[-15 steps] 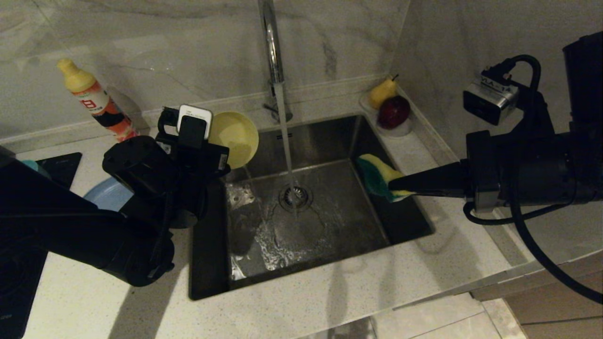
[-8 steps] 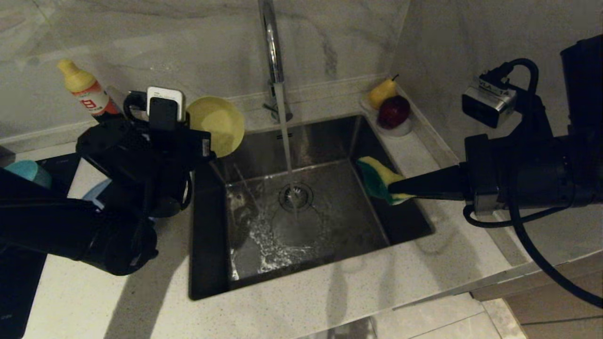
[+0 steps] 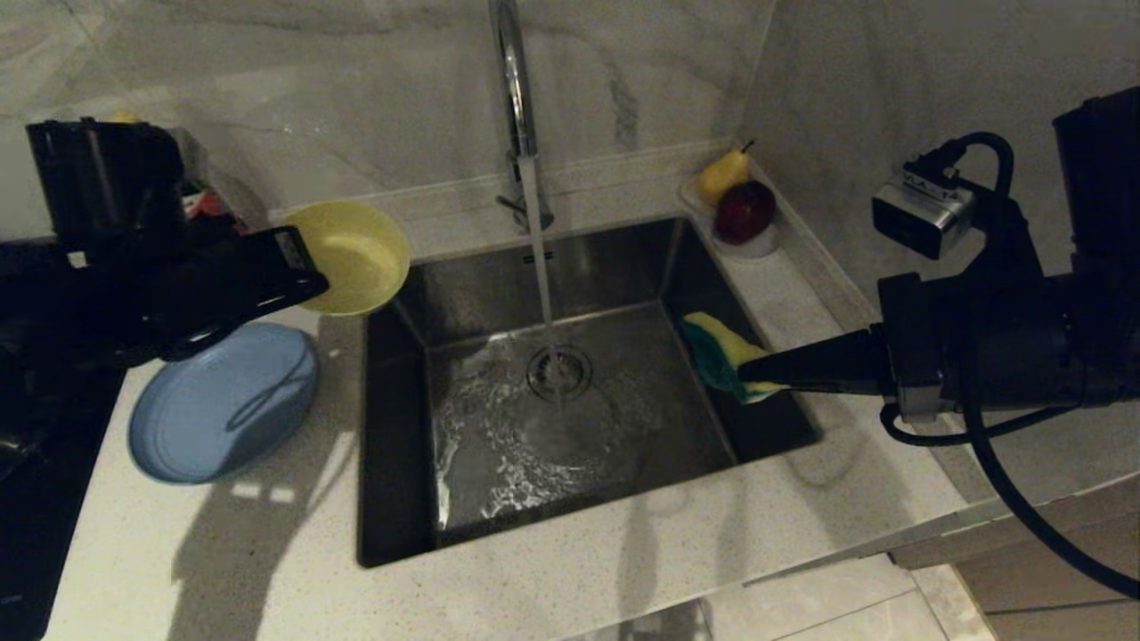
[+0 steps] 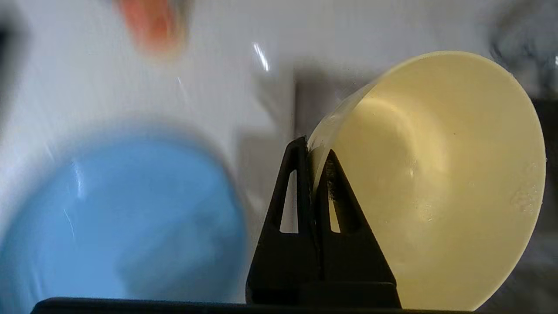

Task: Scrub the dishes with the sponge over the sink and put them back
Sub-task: Place the bowl on the table

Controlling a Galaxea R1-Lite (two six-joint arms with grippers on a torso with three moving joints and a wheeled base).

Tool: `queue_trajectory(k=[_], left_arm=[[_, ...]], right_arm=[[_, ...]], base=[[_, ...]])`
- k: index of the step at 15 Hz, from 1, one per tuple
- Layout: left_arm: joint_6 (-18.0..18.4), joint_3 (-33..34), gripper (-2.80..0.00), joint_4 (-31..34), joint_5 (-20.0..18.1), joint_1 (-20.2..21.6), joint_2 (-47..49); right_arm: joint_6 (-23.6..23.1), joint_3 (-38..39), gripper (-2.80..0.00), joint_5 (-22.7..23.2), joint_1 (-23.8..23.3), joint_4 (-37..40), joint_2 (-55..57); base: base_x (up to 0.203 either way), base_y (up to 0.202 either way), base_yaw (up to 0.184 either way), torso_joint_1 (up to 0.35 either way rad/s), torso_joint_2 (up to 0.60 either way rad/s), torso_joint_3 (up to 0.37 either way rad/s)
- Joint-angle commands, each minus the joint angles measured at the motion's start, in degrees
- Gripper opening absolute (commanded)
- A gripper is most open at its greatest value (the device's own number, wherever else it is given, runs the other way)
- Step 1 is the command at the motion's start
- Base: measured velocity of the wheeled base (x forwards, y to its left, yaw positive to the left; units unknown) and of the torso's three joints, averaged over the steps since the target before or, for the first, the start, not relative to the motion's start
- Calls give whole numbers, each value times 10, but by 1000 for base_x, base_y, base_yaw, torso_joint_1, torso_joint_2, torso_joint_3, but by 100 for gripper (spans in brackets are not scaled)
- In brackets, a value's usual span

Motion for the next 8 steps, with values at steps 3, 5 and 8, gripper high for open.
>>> queue_trajectory(k=[3,5,8], left_arm=[[-170,-37,-280,216,-80,23,-106],[-198,-47,-280,252,-81,59,-131],[-209,-54,-280,290,-81,145,-149]], right_arm=[[1,4,-280,1,0,3,2],[1,11,-280,0,-1,3,2],[1,25,-280,0,-5,1,1]], base=[[0,0,0,0,0,0],[0,0,0,0,0,0],[0,0,0,0,0,0]])
